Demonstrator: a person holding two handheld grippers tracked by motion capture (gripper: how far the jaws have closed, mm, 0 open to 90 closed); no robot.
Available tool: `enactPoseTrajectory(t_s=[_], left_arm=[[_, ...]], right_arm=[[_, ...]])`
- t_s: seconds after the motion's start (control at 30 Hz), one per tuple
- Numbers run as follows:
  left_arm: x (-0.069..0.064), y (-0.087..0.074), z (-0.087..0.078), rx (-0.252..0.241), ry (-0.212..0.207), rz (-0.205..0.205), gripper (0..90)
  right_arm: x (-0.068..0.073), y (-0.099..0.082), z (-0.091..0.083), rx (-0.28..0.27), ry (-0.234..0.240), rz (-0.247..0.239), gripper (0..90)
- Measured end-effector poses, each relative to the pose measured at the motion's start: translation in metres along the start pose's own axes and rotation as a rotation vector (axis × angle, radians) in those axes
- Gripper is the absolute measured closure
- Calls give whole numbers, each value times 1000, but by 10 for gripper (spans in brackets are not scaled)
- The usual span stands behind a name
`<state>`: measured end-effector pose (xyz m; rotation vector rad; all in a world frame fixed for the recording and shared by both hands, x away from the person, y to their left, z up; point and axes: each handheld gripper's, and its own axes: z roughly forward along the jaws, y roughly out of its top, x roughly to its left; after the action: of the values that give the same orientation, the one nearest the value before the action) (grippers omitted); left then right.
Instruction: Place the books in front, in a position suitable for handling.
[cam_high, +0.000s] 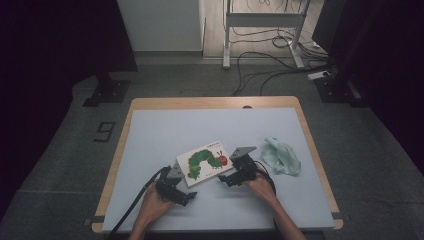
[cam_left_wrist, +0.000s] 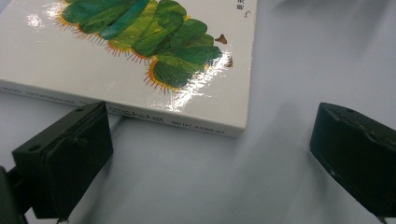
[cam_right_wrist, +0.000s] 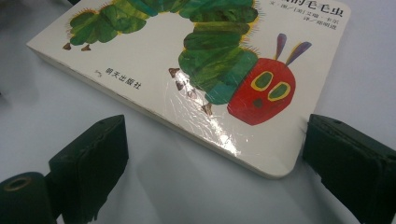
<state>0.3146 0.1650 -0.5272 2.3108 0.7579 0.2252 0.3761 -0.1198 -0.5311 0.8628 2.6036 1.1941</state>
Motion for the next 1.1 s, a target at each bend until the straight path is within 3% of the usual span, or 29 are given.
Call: enactPoseTrajectory(t_s=[0.2, 0.3, 0.4, 0.5, 0.73, 0.9, 1.1], left_arm=[[-20, -4, -2, -6, -17, 12, 0], [-23, -4, -3, 2, -23, 21, 0], [-18, -4, -5, 3, -57, 25, 0], [-10, -4, -8, 20, -22, 51, 0], [16, -6, -11, 38, 54, 65, 0], [26, -7, -7, 6, 1, 69, 0], [26, -6, -6, 5, -2, 76, 0]], right_arm=[[8, -12, -11, -3, -1, -4, 65], [11, -17, -17, 7, 4, -10, 74], [14, -19, -19, 12, -8, -26, 78], [15, -21, -20, 7, -11, -30, 74], [15, -22, -20, 6, -9, -31, 70], [14, -21, -19, 6, -4, -34, 64], [14, -19, -17, 8, -1, -40, 51]])
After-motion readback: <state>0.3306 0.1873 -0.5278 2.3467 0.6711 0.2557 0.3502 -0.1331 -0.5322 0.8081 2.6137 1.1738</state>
